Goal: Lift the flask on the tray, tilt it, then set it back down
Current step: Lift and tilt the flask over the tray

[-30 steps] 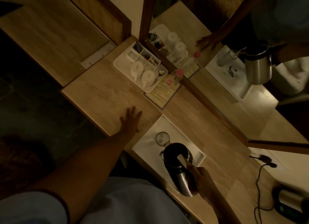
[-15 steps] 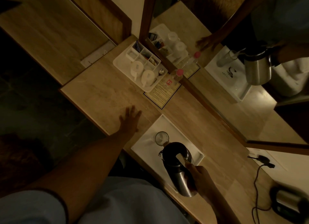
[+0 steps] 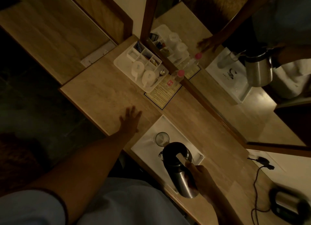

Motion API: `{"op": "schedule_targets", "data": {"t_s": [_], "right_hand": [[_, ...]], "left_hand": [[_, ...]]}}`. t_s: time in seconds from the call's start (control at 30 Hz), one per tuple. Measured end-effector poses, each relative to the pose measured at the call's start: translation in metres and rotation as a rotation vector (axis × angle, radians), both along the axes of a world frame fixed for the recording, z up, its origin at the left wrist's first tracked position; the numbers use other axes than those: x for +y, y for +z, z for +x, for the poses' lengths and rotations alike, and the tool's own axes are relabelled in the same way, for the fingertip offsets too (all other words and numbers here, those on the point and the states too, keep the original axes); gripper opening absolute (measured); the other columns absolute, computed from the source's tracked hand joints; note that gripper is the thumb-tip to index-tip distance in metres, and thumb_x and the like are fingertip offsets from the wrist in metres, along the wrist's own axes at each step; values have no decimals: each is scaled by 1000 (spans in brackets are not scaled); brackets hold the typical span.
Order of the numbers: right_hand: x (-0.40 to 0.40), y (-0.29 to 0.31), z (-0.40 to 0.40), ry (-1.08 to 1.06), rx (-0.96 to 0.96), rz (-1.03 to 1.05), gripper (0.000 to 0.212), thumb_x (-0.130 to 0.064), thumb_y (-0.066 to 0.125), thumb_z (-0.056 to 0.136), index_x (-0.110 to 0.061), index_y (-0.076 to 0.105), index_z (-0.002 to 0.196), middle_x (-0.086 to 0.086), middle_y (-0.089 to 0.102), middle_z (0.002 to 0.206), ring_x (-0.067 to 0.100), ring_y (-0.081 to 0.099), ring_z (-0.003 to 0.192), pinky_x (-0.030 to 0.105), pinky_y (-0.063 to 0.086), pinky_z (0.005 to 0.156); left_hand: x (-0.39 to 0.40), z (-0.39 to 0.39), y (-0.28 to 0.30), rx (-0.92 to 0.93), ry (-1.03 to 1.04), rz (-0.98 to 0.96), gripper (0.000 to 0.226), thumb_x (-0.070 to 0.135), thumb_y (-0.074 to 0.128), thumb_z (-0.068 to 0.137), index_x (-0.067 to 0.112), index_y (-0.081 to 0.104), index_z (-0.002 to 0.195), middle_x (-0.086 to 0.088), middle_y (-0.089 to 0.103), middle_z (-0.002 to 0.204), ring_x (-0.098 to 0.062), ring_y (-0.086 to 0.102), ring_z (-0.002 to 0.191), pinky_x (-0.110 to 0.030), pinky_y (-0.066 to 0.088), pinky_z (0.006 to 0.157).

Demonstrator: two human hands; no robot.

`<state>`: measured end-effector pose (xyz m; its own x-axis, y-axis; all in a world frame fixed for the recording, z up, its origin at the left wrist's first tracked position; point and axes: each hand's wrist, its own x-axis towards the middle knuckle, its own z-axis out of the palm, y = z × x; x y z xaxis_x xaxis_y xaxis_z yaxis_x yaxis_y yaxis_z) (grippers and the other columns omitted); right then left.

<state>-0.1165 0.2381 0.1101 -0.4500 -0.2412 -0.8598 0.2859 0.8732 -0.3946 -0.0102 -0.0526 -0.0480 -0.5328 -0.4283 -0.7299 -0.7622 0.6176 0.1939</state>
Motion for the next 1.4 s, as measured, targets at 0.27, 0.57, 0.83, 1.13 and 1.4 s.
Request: {"op": "schedule_targets", "data": {"t_s": [0.27,0.57,0.83,1.13,1.4], "right_hand": [[-7,2,-1,17,7,42,48,-39,53,103,-6,70,72,-2,58,49,10,51,39,21,41,41],[-15,7,-1,44,-6,64,47,-37,50,105,-8,71,75,-2,57,48,10,49,38,18,41,39],[-24,8,-4,63,5,99,48,-39,50,104,-7,68,74,-2,58,47,8,51,35,16,42,37],[-28,8,-8,86,-18,107,53,-40,48,105,-4,69,71,-1,55,44,9,48,33,15,40,37],[-28,7,-9,95,-30,120,55,-44,46,104,-7,68,70,-1,54,43,10,46,33,15,39,38]], "left_hand": [[0,0,-1,1,6,5,102,33,71,97,32,-1,169,-9,-22,174,-36,-13,164,-66,18,127],[-1,1,-1,13,5,5,101,33,71,98,31,-1,169,-9,-22,174,-37,-12,164,-66,20,127],[-1,2,-2,24,17,16,101,33,71,98,31,0,169,-9,-22,174,-37,-13,164,-66,19,126],[-2,1,-1,14,15,17,103,33,71,97,32,-2,169,-8,-22,174,-36,-13,164,-66,18,127],[-2,1,-2,9,9,15,104,33,73,97,31,-1,169,-9,-22,174,-37,-13,164,-66,19,127]]}}
